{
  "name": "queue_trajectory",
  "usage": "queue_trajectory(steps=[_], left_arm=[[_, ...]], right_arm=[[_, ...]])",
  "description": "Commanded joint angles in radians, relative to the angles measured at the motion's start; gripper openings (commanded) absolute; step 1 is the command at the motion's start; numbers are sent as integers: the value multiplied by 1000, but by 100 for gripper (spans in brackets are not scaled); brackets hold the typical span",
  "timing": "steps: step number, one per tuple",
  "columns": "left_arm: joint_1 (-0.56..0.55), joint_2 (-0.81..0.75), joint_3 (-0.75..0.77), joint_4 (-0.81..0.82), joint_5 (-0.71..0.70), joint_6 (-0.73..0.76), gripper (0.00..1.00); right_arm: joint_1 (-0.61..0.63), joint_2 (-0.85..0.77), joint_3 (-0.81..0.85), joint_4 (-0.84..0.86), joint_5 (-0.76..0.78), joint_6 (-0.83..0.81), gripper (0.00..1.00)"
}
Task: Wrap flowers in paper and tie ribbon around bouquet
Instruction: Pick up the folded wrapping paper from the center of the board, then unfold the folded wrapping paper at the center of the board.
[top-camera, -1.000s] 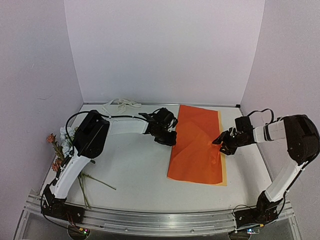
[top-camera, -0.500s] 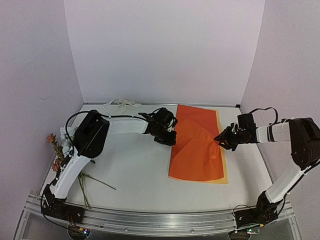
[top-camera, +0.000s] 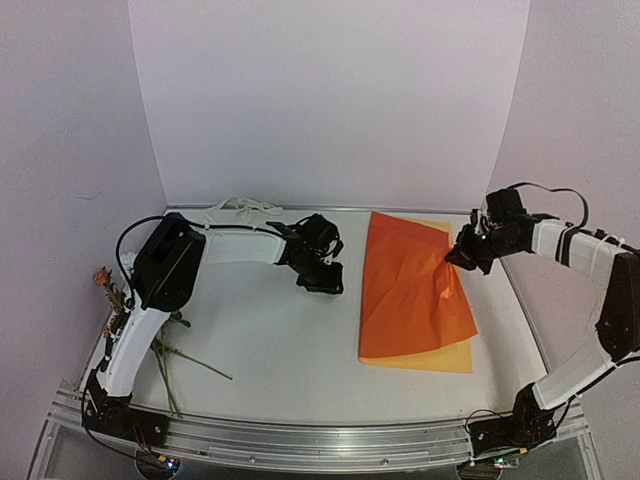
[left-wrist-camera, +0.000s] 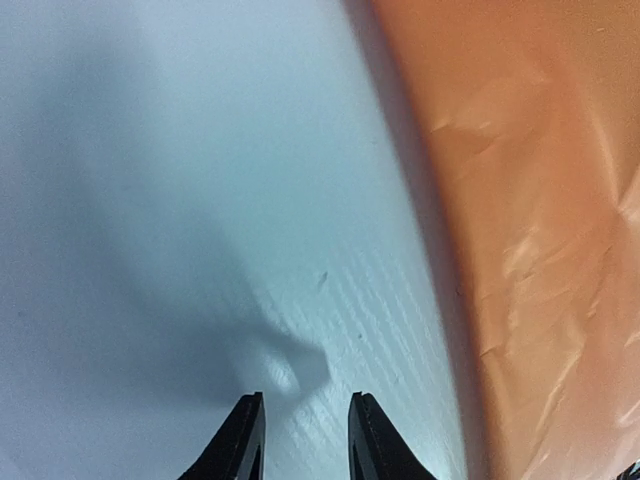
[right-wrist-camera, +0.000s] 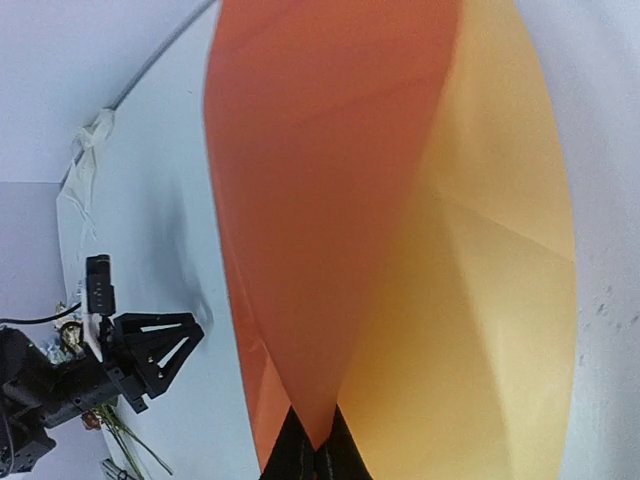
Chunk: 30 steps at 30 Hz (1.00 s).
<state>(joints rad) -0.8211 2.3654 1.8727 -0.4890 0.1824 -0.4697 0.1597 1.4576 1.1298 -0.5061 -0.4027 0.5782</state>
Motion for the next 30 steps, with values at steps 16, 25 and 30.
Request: queue_trajectory(steps=[16,25,30], left_arm=[[261,-515,-496,231,151,-264,44],[359,-577,-595,229,210,-225,46],[375,-577,-613,230,235,-211,49]], right_arm=[[599,523,1058,-915,441,-140,0],[678,698,1192,-720,242,57,5],[704,723,1139,-557,182,116,15]])
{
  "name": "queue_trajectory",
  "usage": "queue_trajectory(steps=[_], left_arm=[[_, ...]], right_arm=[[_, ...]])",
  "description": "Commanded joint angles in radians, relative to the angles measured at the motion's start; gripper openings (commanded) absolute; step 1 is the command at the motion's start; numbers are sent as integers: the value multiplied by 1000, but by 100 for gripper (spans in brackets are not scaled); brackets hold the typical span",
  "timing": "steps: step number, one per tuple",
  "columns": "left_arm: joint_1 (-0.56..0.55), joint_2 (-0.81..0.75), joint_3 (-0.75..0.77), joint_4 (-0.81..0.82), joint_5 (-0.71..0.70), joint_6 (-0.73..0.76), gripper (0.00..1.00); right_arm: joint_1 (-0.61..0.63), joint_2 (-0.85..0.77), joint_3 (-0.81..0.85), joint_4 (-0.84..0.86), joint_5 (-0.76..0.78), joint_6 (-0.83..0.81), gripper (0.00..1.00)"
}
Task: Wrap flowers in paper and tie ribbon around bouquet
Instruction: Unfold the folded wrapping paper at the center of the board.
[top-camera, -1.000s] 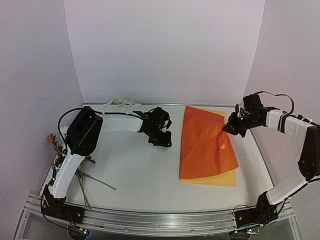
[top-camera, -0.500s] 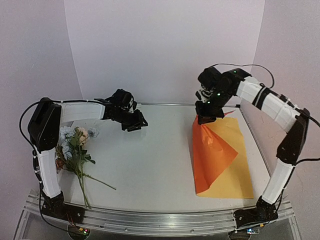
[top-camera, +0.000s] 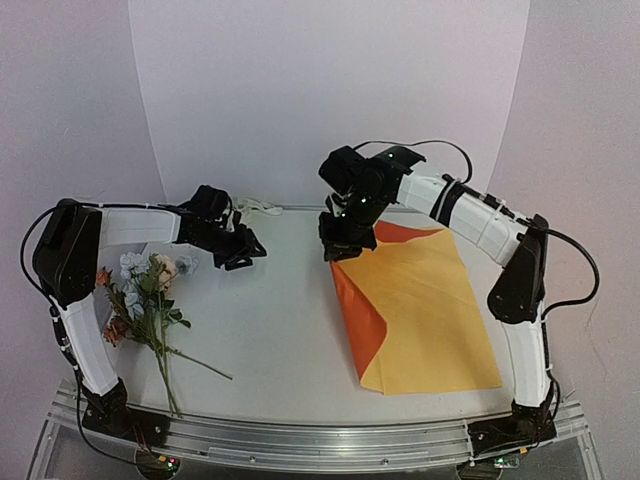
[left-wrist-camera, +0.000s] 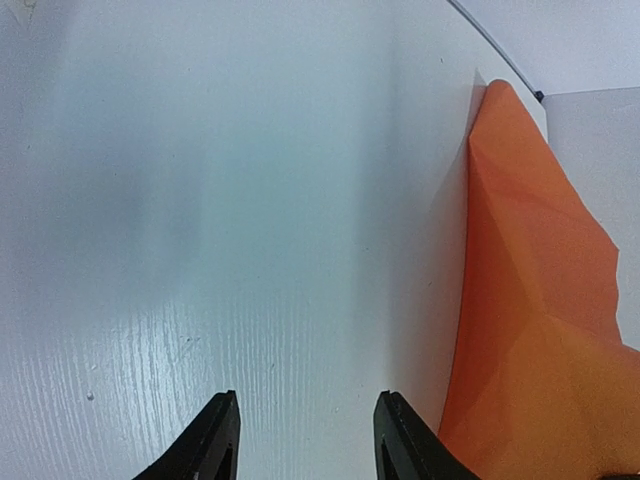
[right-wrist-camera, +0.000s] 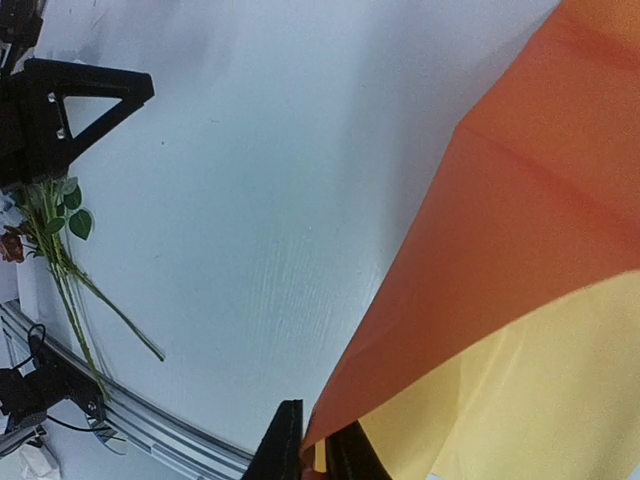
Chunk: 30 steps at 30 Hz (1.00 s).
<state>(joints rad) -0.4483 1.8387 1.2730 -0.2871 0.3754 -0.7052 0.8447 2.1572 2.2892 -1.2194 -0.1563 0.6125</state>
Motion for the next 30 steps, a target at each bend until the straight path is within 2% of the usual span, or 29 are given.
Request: queue_trajectory(steps=[1,5,8,13,16,19,26,30], left_arm=[[4,-50,-15,26,42,27,50],[19,-54,-18,12,40,37,54],[32,-60,-25,6,41,43,58],[38,-74,-44,10,55,52,69],[39,-102,-79,36,52,43,80],[38,-136,-126,81,57,22,85],[37,-215,-240,171,58,23,86],[14,-204,-222,184,34,142,86]], right_arm=[[25,25,-34,190,-77,89,19],[55,31,-89,359,-106,112,45],[65,40,-101,418,-109,92,60],[63,21,-96,440,-90,19,80],[58,-31,-131,440,-49,-25,93],[32,-101,-206,442,-30,-51,98],[-68,-287,-484,489,29,-93,98],[-156,-426,-699,572,68,-19,98]])
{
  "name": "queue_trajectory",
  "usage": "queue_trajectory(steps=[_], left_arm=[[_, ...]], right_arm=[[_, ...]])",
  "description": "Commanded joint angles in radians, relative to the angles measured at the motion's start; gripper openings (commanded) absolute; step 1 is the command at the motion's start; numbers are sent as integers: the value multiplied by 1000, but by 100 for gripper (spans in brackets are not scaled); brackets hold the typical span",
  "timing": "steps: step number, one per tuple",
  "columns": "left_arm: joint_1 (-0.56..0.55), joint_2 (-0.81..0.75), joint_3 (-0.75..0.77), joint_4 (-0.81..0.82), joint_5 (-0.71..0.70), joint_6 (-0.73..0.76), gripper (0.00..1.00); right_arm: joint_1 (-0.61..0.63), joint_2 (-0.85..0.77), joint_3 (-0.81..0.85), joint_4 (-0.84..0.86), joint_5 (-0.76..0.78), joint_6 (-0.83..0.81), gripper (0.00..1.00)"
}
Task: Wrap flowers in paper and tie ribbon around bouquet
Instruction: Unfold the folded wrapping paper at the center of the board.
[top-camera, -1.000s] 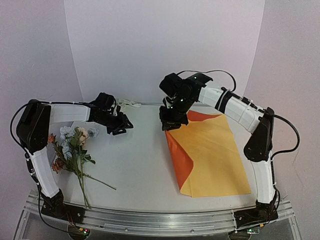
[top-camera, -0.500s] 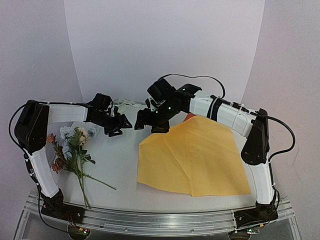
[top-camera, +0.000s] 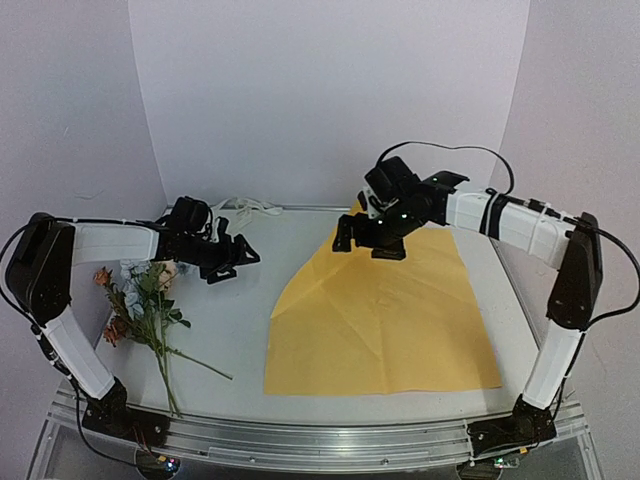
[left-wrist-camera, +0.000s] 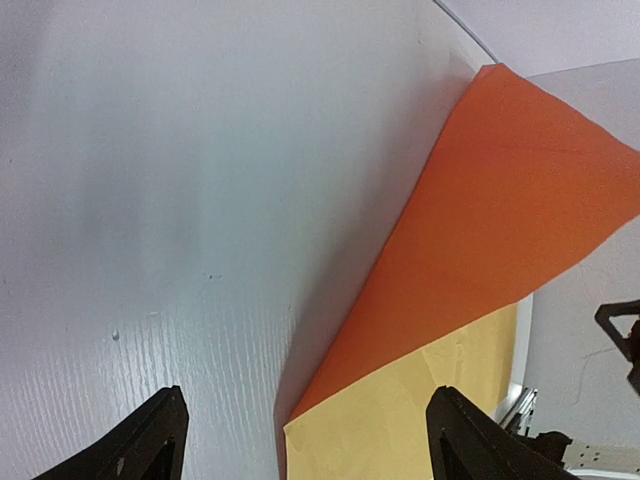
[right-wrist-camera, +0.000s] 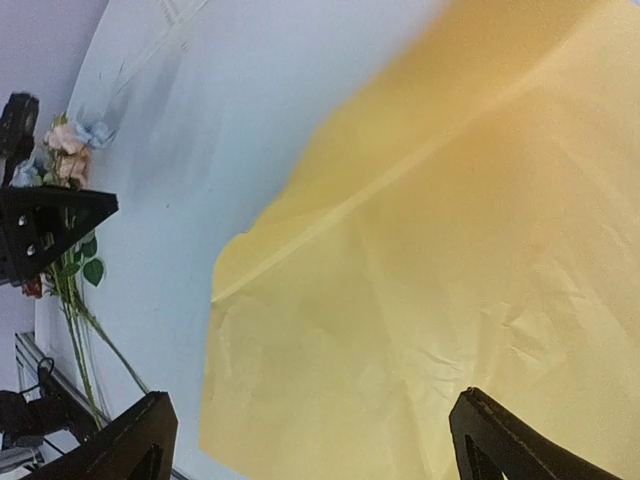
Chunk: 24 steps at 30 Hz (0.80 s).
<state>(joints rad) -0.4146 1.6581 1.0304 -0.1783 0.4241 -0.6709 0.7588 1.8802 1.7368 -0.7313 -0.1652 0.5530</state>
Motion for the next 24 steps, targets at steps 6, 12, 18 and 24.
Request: queue_trajectory(steps=[6,12,18,24], left_arm=[[-88,202,262,60,-16,344,86],[-114,477,517,75,42,471,87],[-114,679,746,69,113,437,82],[-109,675,741,113,18,350,49]], right_arm=[[-132,-330,-467,141,250,208,98],[-153,-473,-742,234,282,346,98],[-156,-545,-873,239,273,391,98],[-156,-616,-971,238,282,441,98]])
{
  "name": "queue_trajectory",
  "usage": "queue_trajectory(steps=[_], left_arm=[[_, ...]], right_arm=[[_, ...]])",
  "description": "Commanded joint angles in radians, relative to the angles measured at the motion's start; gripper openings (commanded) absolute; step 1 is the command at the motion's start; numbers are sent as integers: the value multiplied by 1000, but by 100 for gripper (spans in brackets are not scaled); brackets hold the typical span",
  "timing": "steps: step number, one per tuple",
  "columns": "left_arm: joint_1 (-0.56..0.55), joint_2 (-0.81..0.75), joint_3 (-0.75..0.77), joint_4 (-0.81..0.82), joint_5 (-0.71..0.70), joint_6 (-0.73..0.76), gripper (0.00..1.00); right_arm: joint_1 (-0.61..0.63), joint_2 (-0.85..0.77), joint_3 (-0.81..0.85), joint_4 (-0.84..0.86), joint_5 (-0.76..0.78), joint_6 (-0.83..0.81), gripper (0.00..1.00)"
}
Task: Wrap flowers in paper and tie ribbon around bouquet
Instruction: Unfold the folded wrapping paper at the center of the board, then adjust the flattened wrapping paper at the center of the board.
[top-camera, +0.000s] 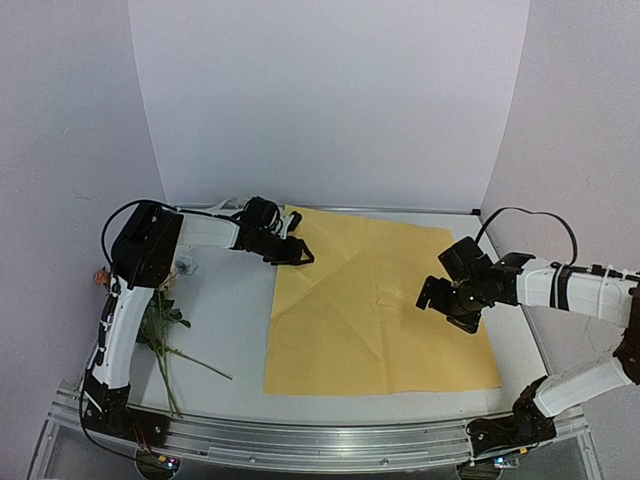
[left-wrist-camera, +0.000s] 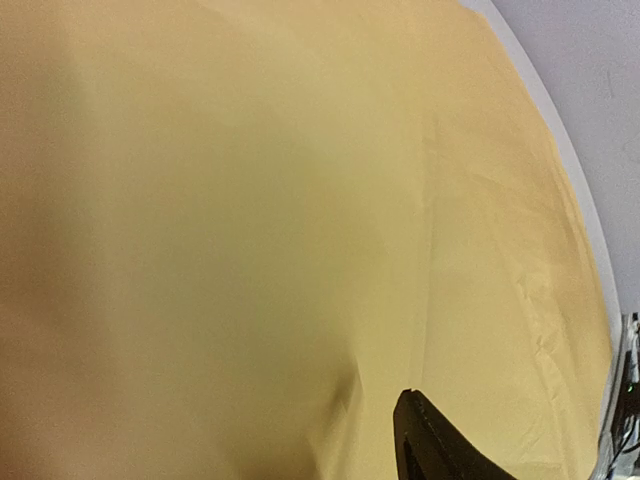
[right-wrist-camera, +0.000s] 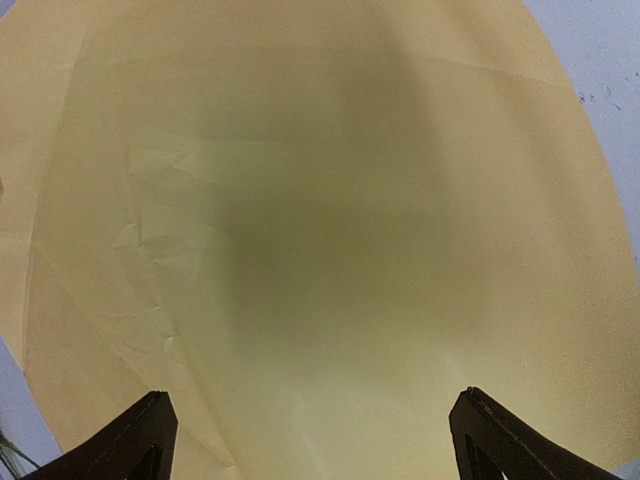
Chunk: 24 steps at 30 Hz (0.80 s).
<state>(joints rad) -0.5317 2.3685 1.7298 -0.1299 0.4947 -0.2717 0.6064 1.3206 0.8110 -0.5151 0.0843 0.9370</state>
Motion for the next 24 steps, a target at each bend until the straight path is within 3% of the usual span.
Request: queue_trajectory(steps=[1,4,7,11,17,24], left_arm=[[11,-43,30,65,-87,-72,40],[27,-91,-41,102,-173,-177,15],[44,-179,-201,199,-272,-330,1],[49,-338,-439,259,-459,-549,0],[34,-512,-713,290,-543,-822,0],[-8,-612,-807,253,-564,-850,0]], right_arm=[[-3,-64,-60,22,25,66,98],[-3,-78,-90,23,0,86,98],[-2,-81,-106,23,-17,94,98],[4,-92,-129,35,-39,120,98],[51,-124,-185,75,-43,200,98],[148,-165,-312,235,-21,380,98]])
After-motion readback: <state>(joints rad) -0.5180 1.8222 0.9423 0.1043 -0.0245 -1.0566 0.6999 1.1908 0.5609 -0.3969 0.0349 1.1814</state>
